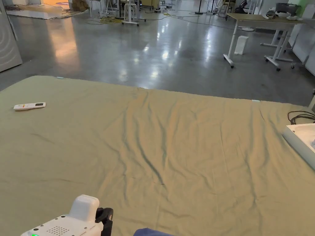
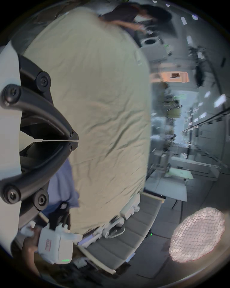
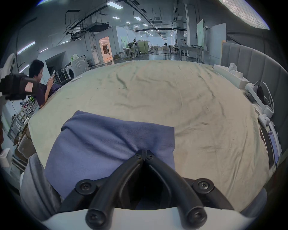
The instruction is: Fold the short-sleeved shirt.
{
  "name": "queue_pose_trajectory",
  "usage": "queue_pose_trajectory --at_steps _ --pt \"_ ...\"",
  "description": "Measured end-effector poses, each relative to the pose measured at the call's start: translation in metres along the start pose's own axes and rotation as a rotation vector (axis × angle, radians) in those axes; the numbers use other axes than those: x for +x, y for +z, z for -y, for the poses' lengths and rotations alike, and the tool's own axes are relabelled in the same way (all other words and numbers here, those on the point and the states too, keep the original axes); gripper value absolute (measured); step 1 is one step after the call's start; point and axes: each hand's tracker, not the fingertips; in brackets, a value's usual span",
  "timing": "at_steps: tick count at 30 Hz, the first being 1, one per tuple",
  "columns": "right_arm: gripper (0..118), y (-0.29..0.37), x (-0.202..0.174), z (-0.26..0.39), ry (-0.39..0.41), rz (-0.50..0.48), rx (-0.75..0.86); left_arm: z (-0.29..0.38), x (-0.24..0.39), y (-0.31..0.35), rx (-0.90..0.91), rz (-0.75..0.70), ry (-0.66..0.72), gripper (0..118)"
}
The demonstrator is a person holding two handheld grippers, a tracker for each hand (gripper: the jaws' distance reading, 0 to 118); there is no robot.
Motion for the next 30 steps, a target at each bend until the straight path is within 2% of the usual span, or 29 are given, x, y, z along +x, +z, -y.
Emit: queue_pose_trajectory --at_steps 1,2,3,4,6,12,21,25,30 --pt "0 0.000 0.000 0.000 -0.003 0.001 0.001 -0.001 -0.005 -0.004 -0.055 0.047 0.027 8" --pt "0 -0.001 0.001 0.001 -0.011 0.000 0.001 0.000 -0.012 -0.008 -0.100 0.108 0.061 20" --pt "0 -0.001 0.002 0.001 -0.016 -0.004 0.001 0.001 -0.018 -0.011 -0.132 0.152 0.102 42" --pt "0 0.000 0.002 0.000 -0.016 -0.005 0.001 0.003 -0.025 -0.017 -0.185 0.200 0.146 56" --pt "0 0.000 0.003 0.000 -0.016 -0.010 0.000 0.007 -0.034 -0.025 -0.237 0.242 0.187 66" --pt "0 0.001 0.006 0.000 -0.014 -0.016 -0.005 0.020 -0.067 -0.049 -0.305 0.385 0.317 68" --pt "0 0.001 0.007 -0.001 -0.012 -0.020 -0.017 0.057 -0.095 -0.111 -0.437 0.698 0.580 68" --pt "0 0.001 0.008 -0.002 -0.005 -0.019 -0.023 0.065 -0.079 -0.119 -0.422 0.783 0.607 68" --pt "0 0.001 0.008 -0.004 0.000 -0.017 -0.029 0.060 -0.057 -0.122 -0.418 0.795 0.609 68"
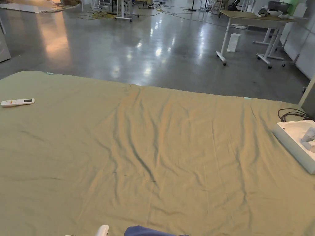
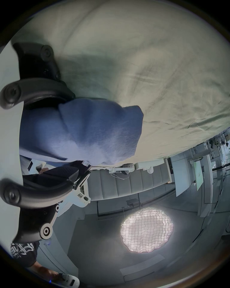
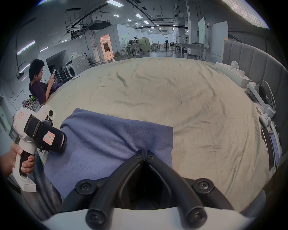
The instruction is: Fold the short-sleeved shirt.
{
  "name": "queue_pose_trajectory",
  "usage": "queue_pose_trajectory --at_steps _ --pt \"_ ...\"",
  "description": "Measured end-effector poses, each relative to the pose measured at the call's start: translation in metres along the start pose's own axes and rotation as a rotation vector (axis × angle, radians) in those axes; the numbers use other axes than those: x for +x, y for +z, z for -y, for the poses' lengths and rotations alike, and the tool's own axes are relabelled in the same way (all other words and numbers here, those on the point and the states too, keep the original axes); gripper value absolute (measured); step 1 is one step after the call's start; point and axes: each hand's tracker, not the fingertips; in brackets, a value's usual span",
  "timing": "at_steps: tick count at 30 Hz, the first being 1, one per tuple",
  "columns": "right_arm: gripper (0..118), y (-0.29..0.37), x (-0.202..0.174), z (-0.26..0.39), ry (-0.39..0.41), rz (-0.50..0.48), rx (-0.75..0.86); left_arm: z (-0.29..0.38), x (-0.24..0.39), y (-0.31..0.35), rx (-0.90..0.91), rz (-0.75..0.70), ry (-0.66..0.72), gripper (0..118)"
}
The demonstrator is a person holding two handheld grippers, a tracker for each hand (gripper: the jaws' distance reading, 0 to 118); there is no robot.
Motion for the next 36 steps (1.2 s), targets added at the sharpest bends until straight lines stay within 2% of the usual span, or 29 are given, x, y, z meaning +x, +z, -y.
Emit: queue_pose_trajectory --at_steps 3,4,6,7,9,11,14,18,20,22,29,36 --pt "0 -0.001 0.001 0.000 -0.007 0.001 0.002 -0.007 0.001 0.003 0.006 -0.004 0.019 67" --pt "0 -0.001 0.001 0.000 -0.013 0.003 0.005 -0.006 0.004 0.001 0.008 -0.022 0.003 62" --pt "0 0.000 0.002 0.000 -0.019 0.016 0.016 -0.002 0.010 -0.003 0.030 -0.110 -0.063 45" --pt "0 0.000 0.003 -0.001 -0.015 0.029 0.025 -0.002 0.009 -0.002 0.036 -0.141 -0.076 41" --pt "0 0.001 0.006 -0.004 -0.015 0.060 0.038 0.001 0.011 -0.002 0.033 -0.113 -0.053 28" --pt "0 -0.002 0.010 -0.007 -0.021 0.073 0.041 -0.001 0.006 0.001 0.044 -0.107 -0.036 21" --pt "0 -0.006 0.012 -0.013 -0.024 0.077 0.031 0.000 0.011 0.002 0.055 -0.090 -0.040 19" --pt "0 0.000 0.008 -0.021 0.016 0.087 0.040 -0.005 0.022 0.015 0.054 -0.050 -0.037 18" --pt "0 0.007 0.007 -0.032 0.047 0.096 0.074 -0.009 0.034 0.026 0.056 -0.064 -0.066 18" --pt "0 0.015 0.011 -0.049 0.044 0.093 0.107 -0.019 0.042 0.045 0.050 -0.052 -0.060 18" --pt "0 0.052 0.037 -0.131 0.026 0.171 0.319 -0.059 0.082 0.148 0.085 -0.135 -0.147 18" --pt "0 0.080 0.061 -0.188 0.003 0.226 0.441 -0.105 0.076 0.261 0.082 -0.299 -0.185 18"
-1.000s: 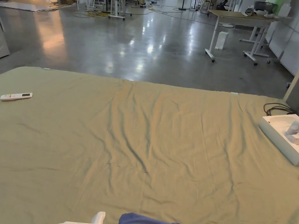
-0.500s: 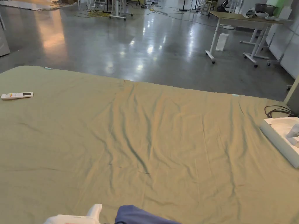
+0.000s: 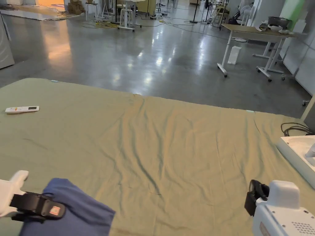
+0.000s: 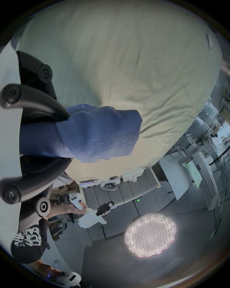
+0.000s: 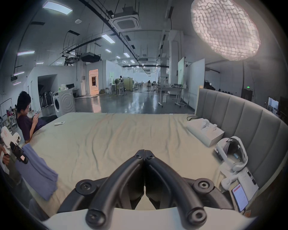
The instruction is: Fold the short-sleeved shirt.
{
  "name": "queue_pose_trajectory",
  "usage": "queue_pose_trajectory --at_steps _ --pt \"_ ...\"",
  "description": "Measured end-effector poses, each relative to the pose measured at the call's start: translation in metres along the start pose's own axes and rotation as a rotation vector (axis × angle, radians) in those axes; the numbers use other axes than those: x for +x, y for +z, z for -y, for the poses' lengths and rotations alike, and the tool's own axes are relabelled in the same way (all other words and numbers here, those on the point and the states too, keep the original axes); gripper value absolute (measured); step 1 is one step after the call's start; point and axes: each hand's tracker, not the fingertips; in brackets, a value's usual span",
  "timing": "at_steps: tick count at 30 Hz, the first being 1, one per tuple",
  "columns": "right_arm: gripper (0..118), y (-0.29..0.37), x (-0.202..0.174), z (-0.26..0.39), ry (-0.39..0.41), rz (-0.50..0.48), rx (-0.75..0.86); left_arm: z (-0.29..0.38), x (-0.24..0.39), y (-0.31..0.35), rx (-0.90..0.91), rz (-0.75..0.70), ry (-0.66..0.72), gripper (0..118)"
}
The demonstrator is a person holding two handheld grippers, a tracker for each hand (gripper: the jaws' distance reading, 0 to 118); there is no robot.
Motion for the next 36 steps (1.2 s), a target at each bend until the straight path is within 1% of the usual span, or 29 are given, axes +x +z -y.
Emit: queue_pose_trajectory --at_steps 1,2,4,8,12,14,15,16,18,20,22,23,24,25,26,28,29,32,36 --pt "0 0.000 0.002 -0.004 -0.002 0.009 0.005 -0.004 -0.006 0.013 -0.004 -0.019 -0.020 18" --pt "0 -0.001 0.005 -0.007 -0.009 0.017 0.010 -0.009 -0.012 0.026 -0.007 -0.055 -0.011 18" --pt "0 -0.001 0.010 -0.011 -0.021 0.026 0.015 -0.019 -0.032 0.053 -0.010 -0.080 0.008 18" --pt "0 -0.002 0.013 -0.010 -0.028 0.046 0.005 -0.029 -0.053 0.097 -0.058 -0.228 0.004 18" --pt "0 -0.002 0.010 -0.005 -0.022 0.056 -0.006 -0.033 -0.077 0.122 -0.065 -0.412 0.056 18" --pt "0 -0.004 0.008 -0.002 -0.027 0.052 -0.018 -0.033 -0.092 0.129 -0.045 -0.475 0.105 18" --pt "0 -0.004 0.007 0.000 -0.030 0.050 -0.023 -0.020 -0.070 0.119 -0.031 -0.507 0.132 18" --pt "0 -0.005 0.005 0.001 -0.031 0.048 -0.028 -0.019 -0.074 0.119 -0.025 -0.512 0.151 18" --pt "0 -0.007 0.002 0.005 -0.030 0.043 -0.040 -0.018 -0.082 0.112 -0.062 -0.569 0.149 18" --pt "0 -0.008 0.000 0.007 -0.027 0.036 -0.048 -0.017 -0.089 0.104 -0.100 -0.669 0.150 18" --pt "0 -0.008 -0.003 0.008 -0.023 0.032 -0.052 -0.017 -0.093 0.095 -0.137 -0.718 0.163 19" --pt "0 -0.008 -0.003 0.008 -0.023 0.030 -0.051 -0.025 -0.116 0.096 -0.106 -0.726 0.175 23" --pt "0 -0.008 -0.004 0.008 -0.025 0.029 -0.051 -0.025 -0.118 0.093 -0.102 -0.738 0.176 37" --pt "0 -0.009 -0.004 0.008 -0.026 0.027 -0.051 -0.025 -0.118 0.091 -0.085 -0.804 0.169 47" --pt "0 -0.008 -0.005 0.008 -0.026 0.024 -0.053 -0.025 -0.119 0.089 -0.087 -0.845 0.160 54" --pt "0 -0.008 -0.005 0.008 -0.025 0.021 -0.054 -0.024 -0.117 0.089 -0.084 -0.915 0.151 64" --pt "0 -0.008 -0.005 0.008 -0.024 0.020 -0.053 -0.024 -0.116 0.088 -0.086 -0.944 0.149 66" --pt "0 -0.008 -0.003 0.009 -0.025 0.019 -0.053 -0.025 -0.109 0.089 -0.053 -1.014 0.104 66" --pt "0 -0.008 -0.001 0.011 -0.041 0.012 -0.059 -0.028 -0.081 0.077 0.067 -1.094 -0.005 66"
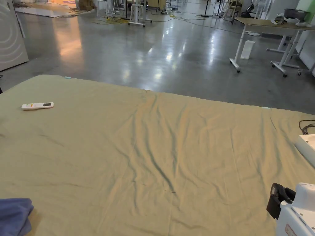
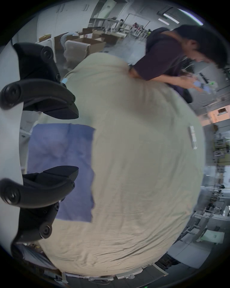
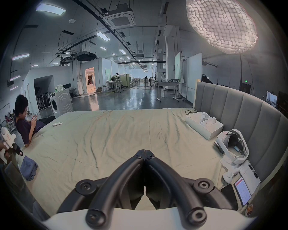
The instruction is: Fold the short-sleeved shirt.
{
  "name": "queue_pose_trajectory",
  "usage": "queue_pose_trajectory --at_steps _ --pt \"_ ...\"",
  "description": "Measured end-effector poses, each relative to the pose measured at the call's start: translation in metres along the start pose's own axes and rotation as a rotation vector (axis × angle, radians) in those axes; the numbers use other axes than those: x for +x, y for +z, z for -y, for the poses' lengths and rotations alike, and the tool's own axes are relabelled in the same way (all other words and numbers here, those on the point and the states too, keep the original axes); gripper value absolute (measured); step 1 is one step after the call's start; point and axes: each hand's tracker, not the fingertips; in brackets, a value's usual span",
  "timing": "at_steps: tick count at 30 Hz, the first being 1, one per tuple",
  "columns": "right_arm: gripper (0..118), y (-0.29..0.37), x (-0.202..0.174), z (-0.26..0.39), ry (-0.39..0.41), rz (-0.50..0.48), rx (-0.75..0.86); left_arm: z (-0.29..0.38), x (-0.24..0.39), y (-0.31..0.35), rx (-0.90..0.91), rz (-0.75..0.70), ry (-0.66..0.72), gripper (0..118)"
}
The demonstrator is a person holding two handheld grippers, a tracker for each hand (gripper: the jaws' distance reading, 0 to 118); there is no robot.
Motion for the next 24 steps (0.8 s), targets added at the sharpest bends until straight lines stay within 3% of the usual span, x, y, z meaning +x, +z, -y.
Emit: queue_pose_trajectory --at_steps 1,4,13,17,19,22,23,24 --pt "0 0.000 0.000 0.001 -0.002 -0.002 0.000 -0.002 0.006 0.004 0.103 -0.084 -0.023 66" --pt "0 0.000 -0.002 0.003 -0.009 -0.013 -0.001 0.001 0.044 0.018 0.248 -0.102 -0.056 66" --pt "0 -0.001 -0.011 0.002 -0.002 -0.033 0.018 0.043 0.205 0.058 0.536 0.222 -0.081 66" --pt "0 -0.002 -0.014 -0.001 0.007 -0.029 0.038 0.069 0.275 0.086 0.719 0.250 -0.101 64" --pt "0 -0.002 -0.015 -0.003 0.011 -0.030 0.051 0.074 0.297 0.091 0.804 0.241 -0.125 54" --pt "0 -0.002 -0.017 -0.005 0.013 -0.030 0.070 0.088 0.329 0.110 0.879 0.262 -0.139 50" --pt "0 -0.002 -0.017 -0.005 0.012 -0.031 0.075 0.095 0.341 0.114 0.902 0.270 -0.146 40" --pt "0 -0.002 -0.018 -0.005 0.010 -0.032 0.077 0.099 0.348 0.118 0.921 0.277 -0.154 20"
